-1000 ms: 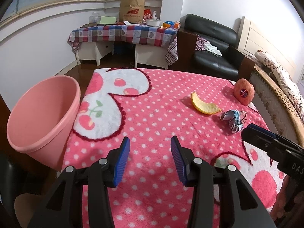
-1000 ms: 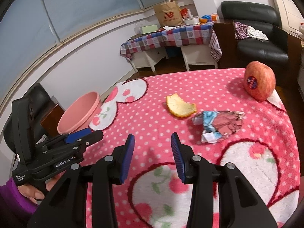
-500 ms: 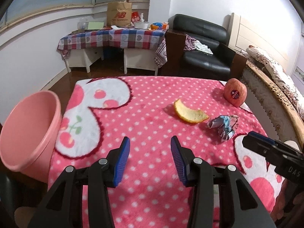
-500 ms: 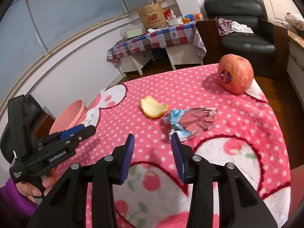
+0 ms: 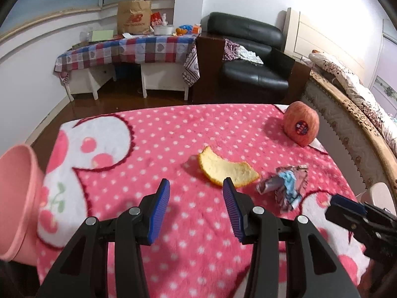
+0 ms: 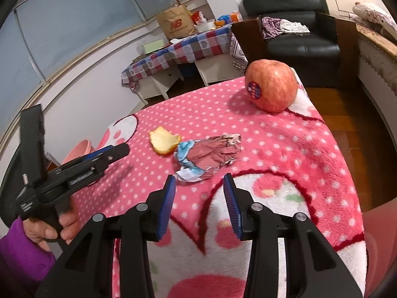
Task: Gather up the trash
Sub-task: 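Grasp the orange peel with the left tool while the right tool grasps the candy wrapper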
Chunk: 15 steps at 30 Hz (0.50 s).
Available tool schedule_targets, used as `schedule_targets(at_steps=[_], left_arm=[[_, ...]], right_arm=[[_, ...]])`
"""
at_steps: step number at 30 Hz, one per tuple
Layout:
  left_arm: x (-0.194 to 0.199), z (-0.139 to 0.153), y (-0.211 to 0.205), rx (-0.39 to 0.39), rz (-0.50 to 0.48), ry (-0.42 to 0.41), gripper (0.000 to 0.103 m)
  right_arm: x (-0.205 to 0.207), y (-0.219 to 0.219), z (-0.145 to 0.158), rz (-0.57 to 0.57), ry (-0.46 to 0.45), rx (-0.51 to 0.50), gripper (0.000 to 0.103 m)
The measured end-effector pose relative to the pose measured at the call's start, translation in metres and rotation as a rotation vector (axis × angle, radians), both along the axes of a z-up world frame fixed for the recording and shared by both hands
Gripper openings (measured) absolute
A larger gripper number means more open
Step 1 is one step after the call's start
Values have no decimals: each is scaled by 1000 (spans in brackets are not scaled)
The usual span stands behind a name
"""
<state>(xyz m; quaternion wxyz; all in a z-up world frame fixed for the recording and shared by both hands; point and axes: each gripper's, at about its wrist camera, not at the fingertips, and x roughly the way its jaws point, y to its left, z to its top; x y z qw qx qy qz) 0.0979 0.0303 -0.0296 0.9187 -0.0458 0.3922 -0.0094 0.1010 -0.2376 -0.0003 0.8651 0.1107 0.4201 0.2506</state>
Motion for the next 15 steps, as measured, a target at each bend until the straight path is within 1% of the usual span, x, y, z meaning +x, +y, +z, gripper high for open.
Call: schedule_targets(at_steps=[4,8,13,14,15], left_arm=[[23,-7,-1,-23,1,14,44],[41,-14,-4,-9,2,20,44],[55,-24,-9,-29,-8,41,44],[57,-25,-11,-25,-15,43,43],[59,-27,-13,-20,-25,45,37]], right_arm=[[3,-1,-4,-1,12,1,41],[7,0,-8,-2,29,12,41],[12,1,-12,-4,46,12,41],[13,1,-13,-5,51,15,41],[13,1,-13,-7,55,18,41]])
